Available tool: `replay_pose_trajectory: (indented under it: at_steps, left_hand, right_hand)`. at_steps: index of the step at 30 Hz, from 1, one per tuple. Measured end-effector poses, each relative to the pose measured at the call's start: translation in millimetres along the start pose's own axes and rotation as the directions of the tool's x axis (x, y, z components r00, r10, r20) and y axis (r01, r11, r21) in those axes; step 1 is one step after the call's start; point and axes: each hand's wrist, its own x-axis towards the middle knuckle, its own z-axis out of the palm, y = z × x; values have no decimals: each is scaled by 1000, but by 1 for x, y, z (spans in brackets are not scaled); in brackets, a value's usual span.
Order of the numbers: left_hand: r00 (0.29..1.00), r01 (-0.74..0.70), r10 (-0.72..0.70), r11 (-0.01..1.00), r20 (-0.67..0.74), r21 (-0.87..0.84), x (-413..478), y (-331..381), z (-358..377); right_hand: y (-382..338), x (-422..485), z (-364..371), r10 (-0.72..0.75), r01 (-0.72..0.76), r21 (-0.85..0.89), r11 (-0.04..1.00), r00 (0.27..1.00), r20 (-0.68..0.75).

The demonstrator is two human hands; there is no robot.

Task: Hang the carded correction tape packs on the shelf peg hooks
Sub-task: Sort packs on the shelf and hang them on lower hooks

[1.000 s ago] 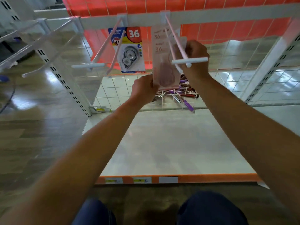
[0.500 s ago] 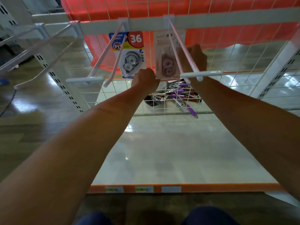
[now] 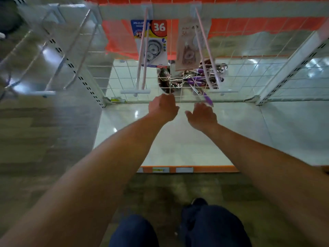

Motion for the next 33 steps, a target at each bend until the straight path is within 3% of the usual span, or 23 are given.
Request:
replay_pose_trajectory:
  at_steps: [5,9,15,25,33]
  left_hand:
    - [988,16,-20,1000,155,23,-66,11,-15]
    - [971,-75,55,994,231,81,-127,19,-47]
    - [946,-151,114,983,304,101,-193,33,-135]
    - [953,-288,271,949,133,131,-267,84,-318]
    - [921,-350,375,916,-108,195,-268,145,-423]
  right_hand:
    - [-8,-76,-22,-81,99,-106,989,984,161]
    - [-17,-138,-61,-135,172,-133,976,959,251]
    - [-37,-213,-146,-189,219,-115,969,955,227]
    - [-78,-295,-322,-225,226,-40,973,974,34]
    - [-67,-302,-441,-212,251,137,958,946,-246]
